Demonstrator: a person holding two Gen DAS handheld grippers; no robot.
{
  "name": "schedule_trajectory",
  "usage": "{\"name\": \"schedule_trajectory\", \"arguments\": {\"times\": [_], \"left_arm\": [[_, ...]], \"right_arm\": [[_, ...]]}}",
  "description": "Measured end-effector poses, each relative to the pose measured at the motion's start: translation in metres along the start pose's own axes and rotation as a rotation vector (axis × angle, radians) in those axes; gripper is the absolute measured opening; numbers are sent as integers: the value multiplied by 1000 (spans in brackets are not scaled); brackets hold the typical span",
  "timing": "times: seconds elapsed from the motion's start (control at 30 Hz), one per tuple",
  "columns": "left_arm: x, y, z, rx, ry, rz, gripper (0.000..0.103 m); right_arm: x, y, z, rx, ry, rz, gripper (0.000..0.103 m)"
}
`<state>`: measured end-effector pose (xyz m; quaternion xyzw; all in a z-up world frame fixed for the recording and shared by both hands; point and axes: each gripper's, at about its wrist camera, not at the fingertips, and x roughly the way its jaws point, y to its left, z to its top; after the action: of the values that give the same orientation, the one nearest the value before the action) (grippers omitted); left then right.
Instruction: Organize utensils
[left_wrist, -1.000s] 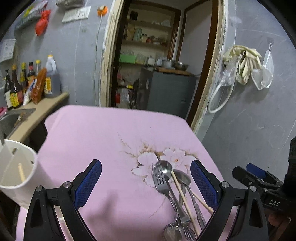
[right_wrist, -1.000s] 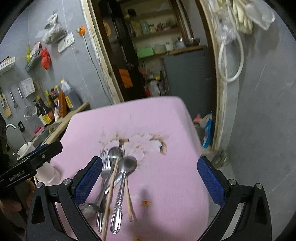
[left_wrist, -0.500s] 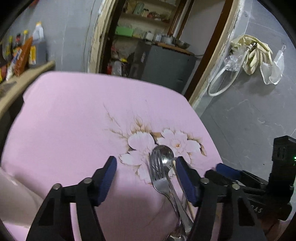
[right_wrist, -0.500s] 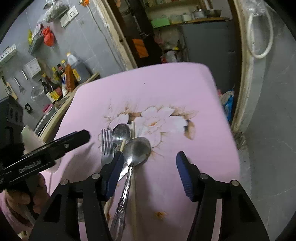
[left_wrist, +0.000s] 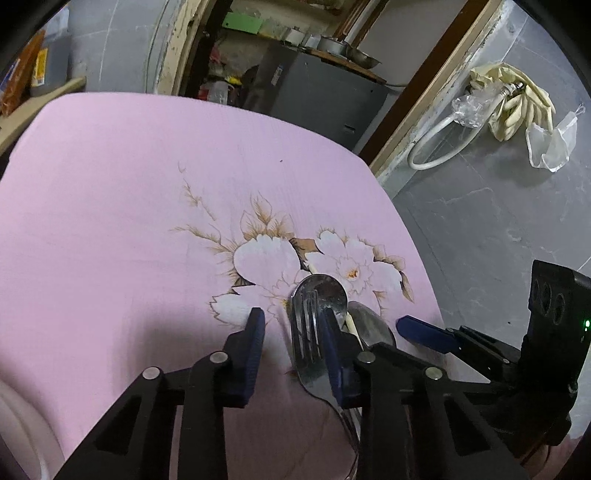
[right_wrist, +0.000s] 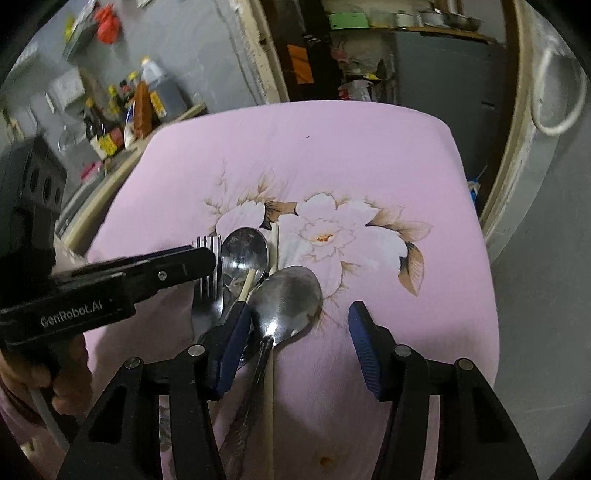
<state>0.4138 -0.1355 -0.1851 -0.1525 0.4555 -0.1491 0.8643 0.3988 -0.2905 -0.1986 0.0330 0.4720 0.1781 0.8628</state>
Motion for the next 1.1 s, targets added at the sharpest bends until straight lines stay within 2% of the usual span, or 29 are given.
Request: {"name": "schedule_trajectory", "arguments": {"times": [0.17, 0.23, 0.33, 0.57, 0.67, 1.1], "left_arm": [[6, -1, 2, 1, 34, -14, 26], [8, -3, 3, 8, 45, -18, 22], [7, -4, 4, 14, 52, -22, 15], [1, -5, 7, 7, 57, -5, 11], [-3, -4, 6, 3, 54, -4, 7], [-10, -13, 10, 30, 57, 7, 4]], "right_arm": [[-2, 11, 4, -69, 18, -41, 50], [-5, 9, 4, -80, 21, -47, 49], [-8, 4, 5, -74, 22, -42, 37], [-20, -32, -1, 73, -1, 44, 35], [-25, -45, -6, 113, -3, 46, 35], [-32, -77, -31, 308, -34, 103, 35]]}}
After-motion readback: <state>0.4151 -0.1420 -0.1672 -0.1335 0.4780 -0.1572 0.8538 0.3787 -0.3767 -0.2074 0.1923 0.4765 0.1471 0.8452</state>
